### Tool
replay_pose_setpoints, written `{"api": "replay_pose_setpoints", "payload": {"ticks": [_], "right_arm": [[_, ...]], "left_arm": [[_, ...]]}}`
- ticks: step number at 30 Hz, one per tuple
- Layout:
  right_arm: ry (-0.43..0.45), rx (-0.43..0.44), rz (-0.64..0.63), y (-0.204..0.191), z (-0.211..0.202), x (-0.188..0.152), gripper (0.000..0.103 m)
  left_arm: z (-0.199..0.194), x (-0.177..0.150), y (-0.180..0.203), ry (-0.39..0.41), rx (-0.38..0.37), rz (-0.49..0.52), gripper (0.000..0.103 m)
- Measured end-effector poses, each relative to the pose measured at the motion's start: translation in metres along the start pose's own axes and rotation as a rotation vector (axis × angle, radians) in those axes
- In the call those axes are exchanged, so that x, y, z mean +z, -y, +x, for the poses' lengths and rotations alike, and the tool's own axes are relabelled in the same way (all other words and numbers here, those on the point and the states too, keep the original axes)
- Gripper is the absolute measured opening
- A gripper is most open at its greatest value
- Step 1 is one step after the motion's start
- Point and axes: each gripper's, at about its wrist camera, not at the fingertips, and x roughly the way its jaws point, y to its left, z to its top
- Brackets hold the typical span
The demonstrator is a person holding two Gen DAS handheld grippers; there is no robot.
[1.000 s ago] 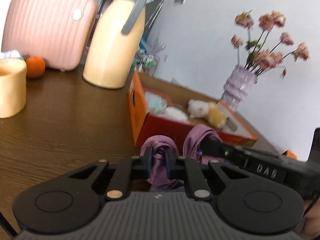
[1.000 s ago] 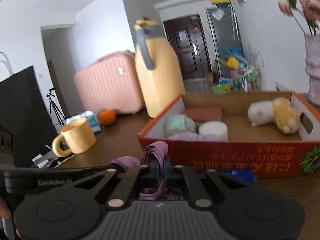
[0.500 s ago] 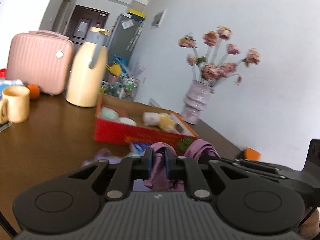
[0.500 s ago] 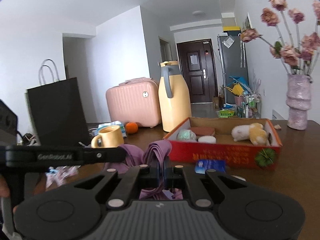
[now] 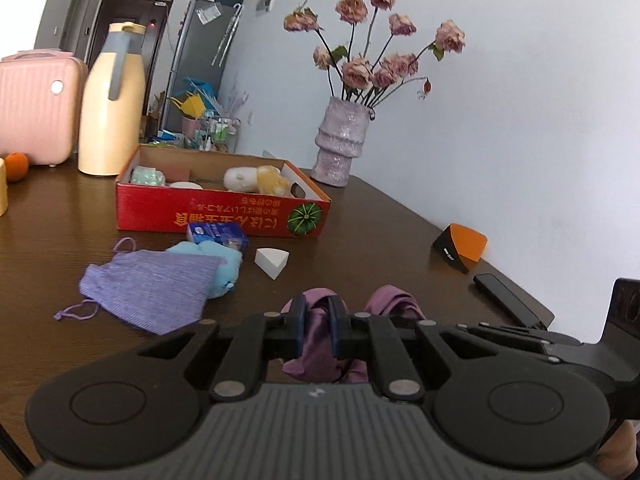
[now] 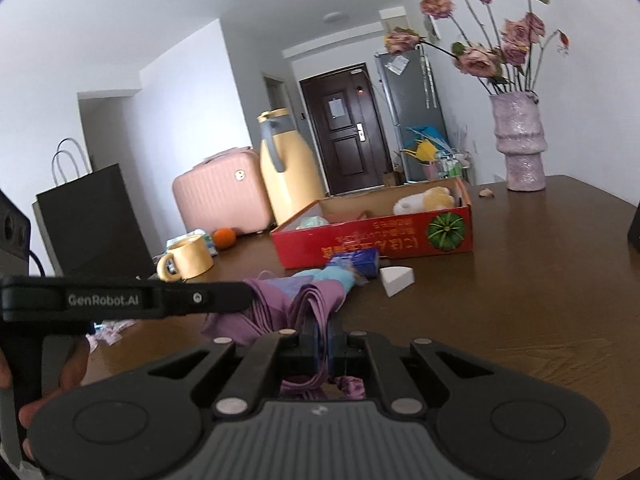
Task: Organize soft objects
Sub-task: 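Carry both scrunchies into the box and open both grippers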
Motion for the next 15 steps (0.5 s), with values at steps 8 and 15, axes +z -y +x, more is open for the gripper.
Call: {"api": "replay_pose_setpoints", "payload": {"ticks": [8,15], "right_arm": [[0.022,0.018,-0.041,0.02,0.051,0.053,0.004],[-0.018,0.054,-0.092,0.05,0.19,0.172,0.004]], "left_arm": [[0.042,0.039,-0.014,0.013,-0.013,0.027,0.012],[0.127,0.145,-0.07,0.027,0.035,0.065,0.012]]}}
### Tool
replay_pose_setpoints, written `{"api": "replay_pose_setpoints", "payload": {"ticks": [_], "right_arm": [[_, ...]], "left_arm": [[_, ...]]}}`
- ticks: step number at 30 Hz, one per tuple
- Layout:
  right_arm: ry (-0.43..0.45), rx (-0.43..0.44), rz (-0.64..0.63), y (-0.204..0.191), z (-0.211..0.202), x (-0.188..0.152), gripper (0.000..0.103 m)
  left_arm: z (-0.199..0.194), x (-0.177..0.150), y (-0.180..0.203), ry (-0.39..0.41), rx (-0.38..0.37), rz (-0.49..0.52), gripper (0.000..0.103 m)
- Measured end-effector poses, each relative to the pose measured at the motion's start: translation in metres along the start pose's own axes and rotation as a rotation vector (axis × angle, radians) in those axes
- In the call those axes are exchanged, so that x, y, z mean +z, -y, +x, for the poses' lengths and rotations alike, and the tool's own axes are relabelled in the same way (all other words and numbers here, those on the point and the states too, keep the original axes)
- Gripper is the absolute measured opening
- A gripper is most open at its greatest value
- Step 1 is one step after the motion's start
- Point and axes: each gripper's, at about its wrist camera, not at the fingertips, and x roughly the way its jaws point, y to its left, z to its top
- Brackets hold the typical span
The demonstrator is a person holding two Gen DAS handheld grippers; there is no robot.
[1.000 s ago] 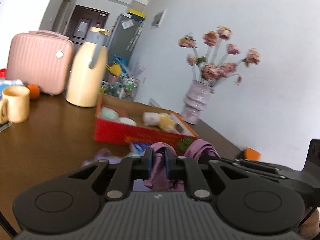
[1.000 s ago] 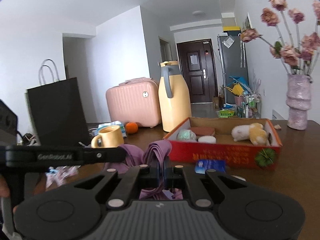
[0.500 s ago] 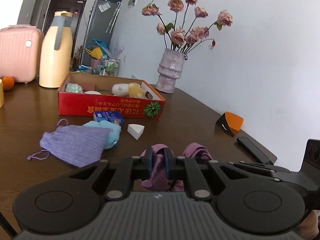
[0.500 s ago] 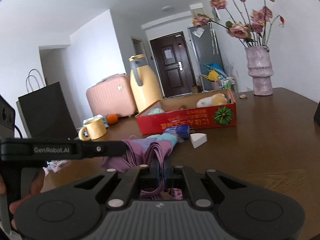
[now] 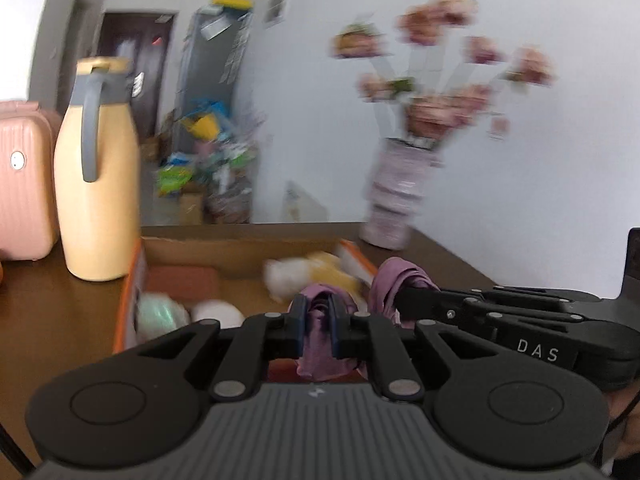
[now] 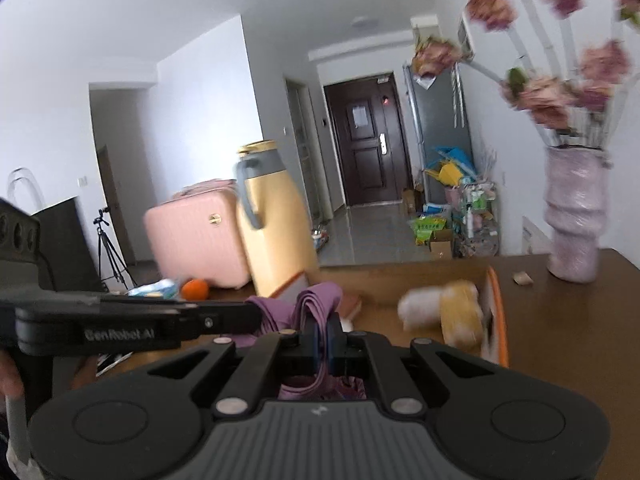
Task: Organize soft objects
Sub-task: 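Carry both scrunchies into the box and open both grippers, then move both grippers back over the lavender drawstring pouch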
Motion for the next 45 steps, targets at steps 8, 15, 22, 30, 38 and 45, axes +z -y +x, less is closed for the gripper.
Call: {"api": "replay_pose_setpoints", "payload": {"ticks": [8,15,22,30,38,45], "right_arm": [[-0.203,-0.12,-0.03,0.048,0.207,0.063,0.005],[-0.338,-0.06,0.116,0.077,0.293,0.057,0.007],[-0.389,-0.108,0.069,0.073,0.302,0.05,0.029],[-0.275,-0.136,0.022,0.065,0.199,0.09,0.049],[-0.177,-0.229,-0.022,0.061,0.066,0.104,0.055],[-0.082,-0.227,-0.037,0.03,-0.013,0.093,0.058]], "left_arm": [[0.161,0.074,-0.094,-0.139,0.095,-0.184,0.011],[0.232,0.061,-0.124,-0.245,0.168,-0.196,0.013],[0.231,0.054,-0.124,-0.258,0.152,-0.143,0.037],[0.166,0.078,-0.109,-0.192,0.173,-0.069,0.046],[0.064,0.088,-0.09,-0.107,0.262,0.008,0.051],[-0.008,0.089,-0.063,-0.028,0.285,0.003,0.06]]}}
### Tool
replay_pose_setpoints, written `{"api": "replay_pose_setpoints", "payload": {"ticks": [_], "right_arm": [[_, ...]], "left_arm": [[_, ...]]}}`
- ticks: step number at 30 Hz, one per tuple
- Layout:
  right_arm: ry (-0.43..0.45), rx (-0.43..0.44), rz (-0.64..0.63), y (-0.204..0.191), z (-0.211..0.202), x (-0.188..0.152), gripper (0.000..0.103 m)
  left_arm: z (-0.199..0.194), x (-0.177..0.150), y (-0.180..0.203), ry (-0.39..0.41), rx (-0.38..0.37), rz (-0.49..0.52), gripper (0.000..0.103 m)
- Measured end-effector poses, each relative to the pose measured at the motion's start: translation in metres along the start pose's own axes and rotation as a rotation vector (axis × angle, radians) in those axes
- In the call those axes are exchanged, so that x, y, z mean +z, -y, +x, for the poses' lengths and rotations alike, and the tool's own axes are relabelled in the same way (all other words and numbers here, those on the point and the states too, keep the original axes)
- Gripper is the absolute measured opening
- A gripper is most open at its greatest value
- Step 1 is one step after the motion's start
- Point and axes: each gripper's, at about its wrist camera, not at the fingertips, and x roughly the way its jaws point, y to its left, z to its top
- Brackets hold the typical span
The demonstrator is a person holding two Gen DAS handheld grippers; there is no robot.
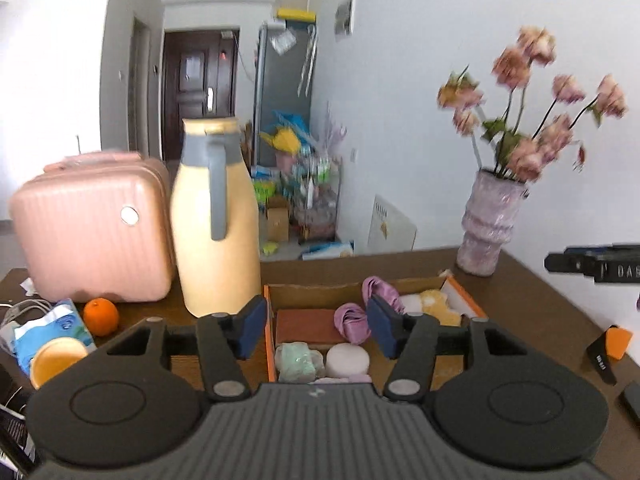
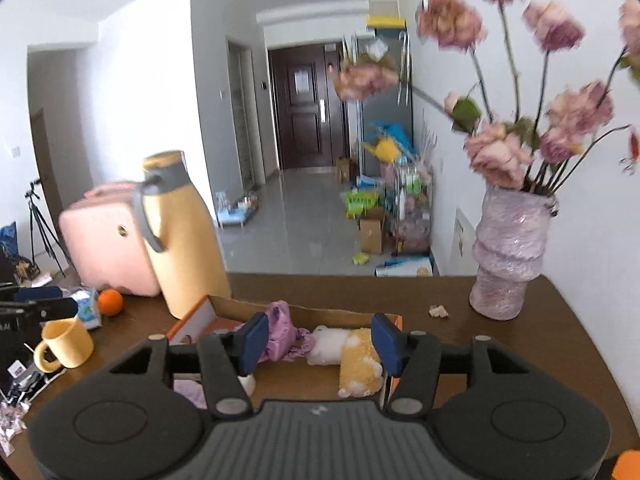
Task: Organize soft objects
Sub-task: 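Move both grippers back over the lavender drawstring pouch, then grasp the lavender pouch with the left gripper while the right grasps its other edge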
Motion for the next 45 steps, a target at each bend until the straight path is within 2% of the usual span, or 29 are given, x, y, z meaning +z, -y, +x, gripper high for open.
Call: {"api": "replay_pose_setpoints", "payload": {"ticks": [3,8,15,21,24,28,33,40,43,45], "right_arm": [[0.075,-0.009,-0.019,-0.012,-0.04,-0.033,0.062],[0.161,0.006,-0.061,-0.038,-0.102,-0.111,0.064],[0.189,0.053,-0.062,-0.073,-0.167,-0.213,0.067],[0.137,0.097,-0.071,-0.1,-0.2,-0.274,0.068],[0.105,0.116,-0.059,-0.105,-0.202,-0.286,0.068],[0.081,0.134,-0.025,-0.109,-0.193,-0.288,0.068],[0.035,0.167,0.016,-0.116,-0.156,-0.276,0.068],[-0.045,0.236,0.071,-0.131,-0.07,-0.258,0.068],[-0.08,0.28,0.116,-0.136,-0.028,-0.252,0.066],[-0.106,0.302,0.166,-0.134,-0.006,-0.251,0.059]], "left_arm": [[-0.038,-0.019,0.005,0.072,0.011,0.009,0.063],[-0.101,-0.087,0.024,0.164,0.002,0.029,0.068],[-0.178,-0.188,0.056,0.241,-0.035,0.082,0.07],[-0.207,-0.247,0.06,0.155,-0.051,0.054,0.07],[-0.211,-0.261,0.054,0.121,-0.06,0.032,0.07],[-0.204,-0.263,0.037,0.104,-0.042,-0.013,0.07],[-0.174,-0.254,0.01,0.081,-0.015,-0.057,0.068],[-0.078,-0.227,-0.044,-0.004,-0.013,-0.128,0.065],[-0.041,-0.218,-0.057,-0.05,-0.036,-0.164,0.059],[-0.021,-0.217,-0.065,-0.093,-0.066,-0.204,0.052]]}}
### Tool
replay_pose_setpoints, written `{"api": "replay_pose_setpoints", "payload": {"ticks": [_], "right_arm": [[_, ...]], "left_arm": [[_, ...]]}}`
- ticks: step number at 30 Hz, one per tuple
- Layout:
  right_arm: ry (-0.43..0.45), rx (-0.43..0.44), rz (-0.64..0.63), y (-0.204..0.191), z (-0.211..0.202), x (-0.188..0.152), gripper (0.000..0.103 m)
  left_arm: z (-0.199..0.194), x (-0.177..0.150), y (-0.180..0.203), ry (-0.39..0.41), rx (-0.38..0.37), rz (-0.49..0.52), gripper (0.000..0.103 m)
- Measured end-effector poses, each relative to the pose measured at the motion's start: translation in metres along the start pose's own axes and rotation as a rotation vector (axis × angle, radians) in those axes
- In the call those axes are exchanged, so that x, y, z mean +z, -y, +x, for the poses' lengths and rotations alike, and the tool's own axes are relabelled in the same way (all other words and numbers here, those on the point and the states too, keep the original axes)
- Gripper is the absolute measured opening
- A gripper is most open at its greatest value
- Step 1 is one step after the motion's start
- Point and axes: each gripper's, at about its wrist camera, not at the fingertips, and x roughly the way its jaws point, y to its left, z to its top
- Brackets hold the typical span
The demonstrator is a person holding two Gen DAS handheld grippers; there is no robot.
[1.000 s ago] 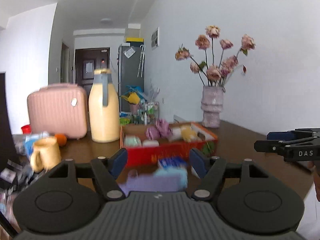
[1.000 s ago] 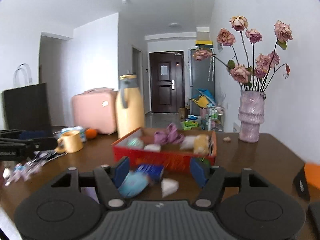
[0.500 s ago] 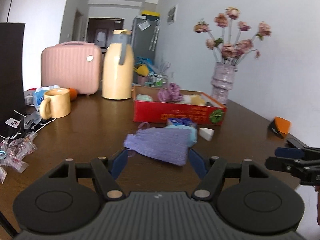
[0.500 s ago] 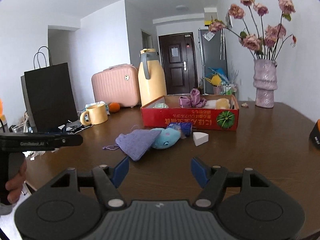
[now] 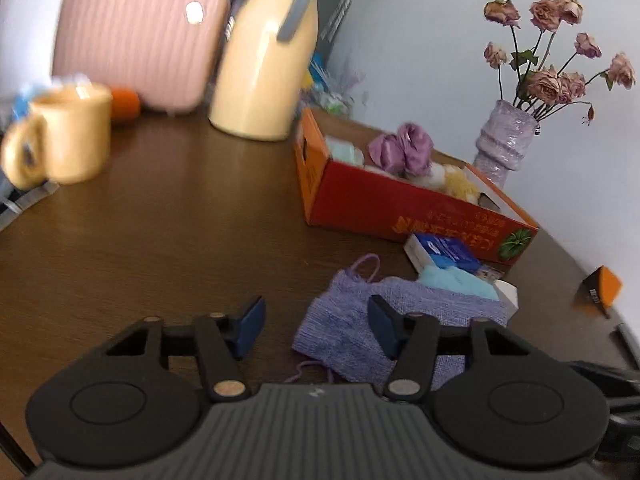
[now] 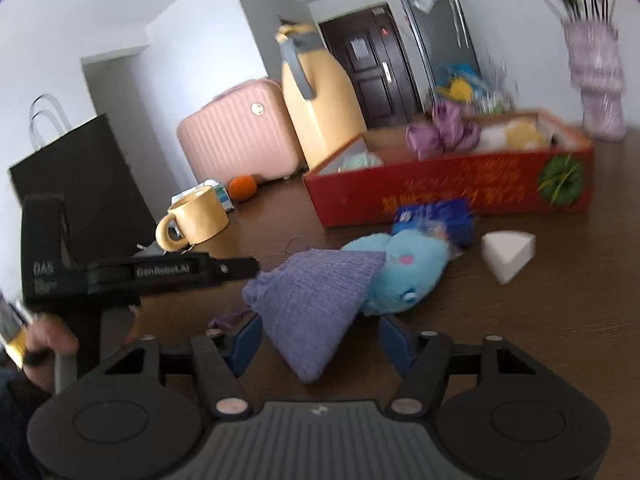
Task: Organize soft objects
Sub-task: 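Grasp the lavender pouch with the left gripper while the right grasps its other edge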
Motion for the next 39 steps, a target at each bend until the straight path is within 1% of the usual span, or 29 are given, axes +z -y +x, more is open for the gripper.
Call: {"api": "replay_pose_setpoints", "payload": {"ticks": [1,2,3,4,5,7,9,10,12,14,15,16,17,18,19,20,21,22,23,25,27,29,31,32,34,36,37,38,39], "right_arm": [[-0.01,0.004,0.023,0.003,0.01,0.001,0.056],[-0.028,0.001,0.04,0.005,0.018,0.001,0.045],[-0.048,0.009,0.052,0.008,0.025,0.0,0.027],[-0.063,0.028,0.066,0.011,0.03,0.0,0.019],[-0.077,0.051,0.091,0.015,0.033,-0.001,0.011],[-0.096,0.081,0.111,0.019,0.033,-0.002,0.006],[-0.124,0.112,0.08,0.018,0.022,-0.001,0.006],[-0.144,0.148,0.059,0.017,0.012,-0.001,0.006],[-0.176,0.213,0.021,0.018,-0.015,-0.003,0.006],[-0.217,0.226,0.002,0.024,-0.039,-0.007,0.006],[-0.222,0.203,0.014,0.031,-0.051,-0.009,0.008],[-0.219,0.162,0.035,0.039,-0.06,-0.011,0.013],[-0.21,0.086,0.044,0.048,-0.07,-0.015,0.018],[-0.198,0.027,0.032,0.052,-0.077,-0.018,0.019],[-0.18,-0.017,0.025,0.057,-0.084,-0.02,0.02],[-0.158,-0.05,0.023,0.06,-0.091,-0.022,0.024],[-0.127,-0.071,0.012,0.061,-0.098,-0.024,0.03],[-0.096,-0.084,-0.005,0.06,-0.103,-0.025,0.034],[-0.069,-0.091,-0.021,0.06,-0.106,-0.027,0.044],[-0.025,-0.098,-0.033,0.06,-0.106,-0.029,0.046],[0.001,-0.085,-0.02,0.063,-0.105,-0.031,0.046],[0.014,-0.065,0.011,0.066,-0.1,-0.03,0.046],[0.026,-0.038,0.021,0.069,-0.09,-0.028,0.046],[0.014,-0.028,0.021,0.07,-0.084,-0.026,0.046],[0.007,-0.006,0.024,0.07,-0.079,-0.028,0.046],[-0.011,0.036,0.051,0.072,-0.072,-0.029,0.044],[-0.01,0.047,0.066,0.073,-0.07,-0.031,0.043],[-0.006,0.052,0.083,0.075,-0.069,-0.032,0.036],[-0.006,0.056,0.091,0.076,-0.069,-0.034,0.023]], "left_arm": [[0.007,0.001,-0.004,-0.02,-0.022,-0.021,0.044],[0.013,0.001,-0.007,-0.037,-0.049,-0.031,0.035],[0.017,0.0,-0.01,-0.056,-0.081,-0.04,0.031],[0.02,-0.001,-0.012,-0.071,-0.103,-0.047,0.023],[0.021,-0.001,-0.013,-0.082,-0.118,-0.05,0.01],[0.018,-0.002,-0.013,-0.077,-0.125,-0.037,0.005],[0.006,-0.004,-0.007,-0.068,-0.102,-0.004,0.003],[-0.004,-0.006,-0.002,-0.067,-0.109,0.004,0.003],[-0.037,-0.017,0.01,-0.046,-0.148,0.022,0.003],[-0.066,-0.032,0.026,-0.047,-0.187,0.026,0.004],[-0.078,-0.042,0.035,-0.055,-0.211,0.032,0.005],[-0.086,-0.05,0.044,-0.065,-0.232,0.029,0.007],[-0.088,-0.058,0.053,-0.079,-0.252,0.017,0.007],[-0.089,-0.065,0.059,-0.075,-0.26,0.005,0.008],[-0.088,-0.071,0.064,-0.068,-0.274,0.01,0.012],[-0.086,-0.074,0.069,-0.079,-0.28,0.021,0.032],[-0.083,-0.076,0.073,-0.089,-0.264,0.018,0.045],[-0.081,-0.076,0.076,-0.09,-0.253,0.008,0.07],[-0.08,-0.075,0.078,-0.092,-0.25,-0.003,0.074],[-0.078,-0.076,0.082,-0.09,-0.235,-0.047,0.073],[-0.076,-0.079,0.089,-0.1,-0.238,-0.042,0.073],[-0.073,-0.082,0.095,-0.108,-0.193,-0.047,0.073],[-0.068,-0.087,0.095,-0.144,-0.179,-0.073,0.069],[-0.067,-0.089,0.095,-0.154,-0.18,-0.084,0.062],[-0.067,-0.093,0.096,-0.144,-0.172,-0.085,0.052],[-0.064,-0.093,0.095,-0.146,-0.168,-0.099,0.042],[-0.062,-0.092,0.092,-0.145,-0.172,-0.123,0.034],[-0.061,-0.092,0.088,-0.143,-0.171,-0.153,0.027],[-0.059,-0.091,0.084,-0.142,-0.172,-0.18,0.024]]}}
